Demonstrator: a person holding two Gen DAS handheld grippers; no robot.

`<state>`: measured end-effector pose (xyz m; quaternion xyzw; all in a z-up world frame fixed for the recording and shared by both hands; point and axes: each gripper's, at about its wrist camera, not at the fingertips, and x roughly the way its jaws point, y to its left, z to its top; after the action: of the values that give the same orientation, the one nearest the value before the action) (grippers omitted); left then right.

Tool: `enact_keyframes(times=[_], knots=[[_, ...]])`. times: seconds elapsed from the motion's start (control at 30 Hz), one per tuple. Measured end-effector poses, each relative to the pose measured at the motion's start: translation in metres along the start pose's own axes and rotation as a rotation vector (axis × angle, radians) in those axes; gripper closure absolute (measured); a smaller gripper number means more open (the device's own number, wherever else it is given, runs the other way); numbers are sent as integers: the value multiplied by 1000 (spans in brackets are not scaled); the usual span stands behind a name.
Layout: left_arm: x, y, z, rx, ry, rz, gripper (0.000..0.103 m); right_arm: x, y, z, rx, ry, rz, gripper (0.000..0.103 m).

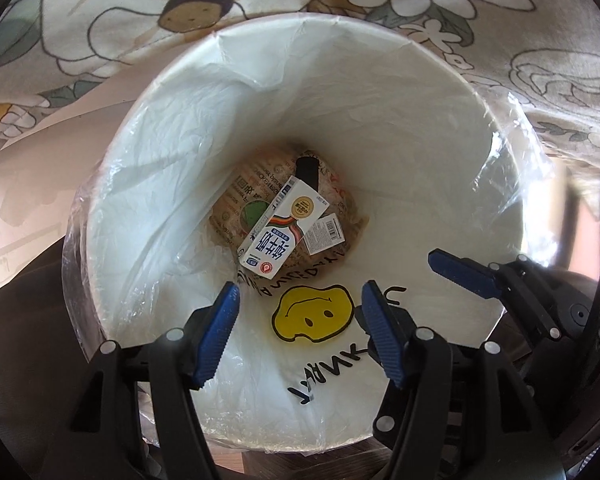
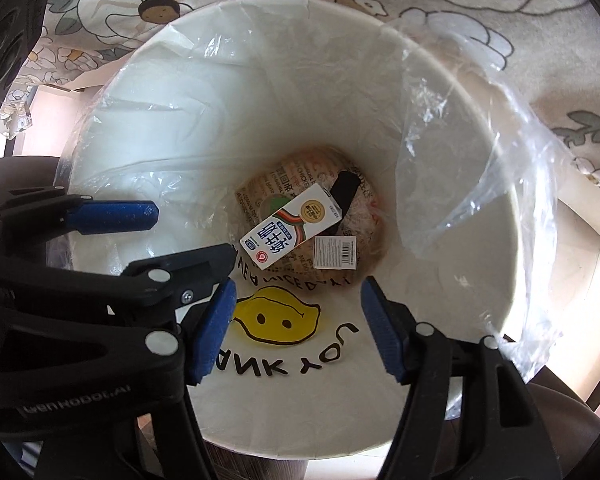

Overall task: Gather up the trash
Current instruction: 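Open left tool and right tool to drop carton and box into the bin, then move both tools back toward the green block and yogurt cup on the bed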

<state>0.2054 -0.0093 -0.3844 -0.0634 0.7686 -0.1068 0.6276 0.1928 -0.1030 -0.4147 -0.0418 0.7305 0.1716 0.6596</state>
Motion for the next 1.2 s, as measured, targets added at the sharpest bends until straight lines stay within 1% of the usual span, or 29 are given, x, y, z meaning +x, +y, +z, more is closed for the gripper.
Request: enact_keyframes(times=[0.1,0.23,0.37,0.5,0.63,0.77,0.87,0.93,1.03,1.1,1.2], knots=[[-7,-3,1,8,-13,7,37,-6,4,0,-16,-6,-1,38],[-20,-4,-5,23,-48,18,37,-19,5,-9,-40,-31,-20,38],[-35,-10,-15,59,-93,46,37,-37,11,-19,-62,-64,-35,38],[-48,-15,-28,83,-115,64,37,-54,14,-28,-71,-77,-56,38],[-77,-22,-42,125,-183,78,37,-82,12,-39,-70,-122,-52,38],[-110,-31,-56,193,-253,111,37,-123,1,-47,-49,-190,-36,38],[-139,-38,-65,221,-304,112,37,-164,-7,-51,-39,-273,-34,38],[-162,-41,-69,224,-354,113,37,-192,-10,-55,-38,-330,-35,38],[-203,-47,-73,222,-435,87,37,-235,-14,-58,-39,-409,-40,38],[-231,-52,-75,241,-485,73,37,-263,-18,-61,-41,-462,-39,38],[-272,-62,-75,267,-586,97,37,-303,-24,-63,-43,-541,-59,35]])
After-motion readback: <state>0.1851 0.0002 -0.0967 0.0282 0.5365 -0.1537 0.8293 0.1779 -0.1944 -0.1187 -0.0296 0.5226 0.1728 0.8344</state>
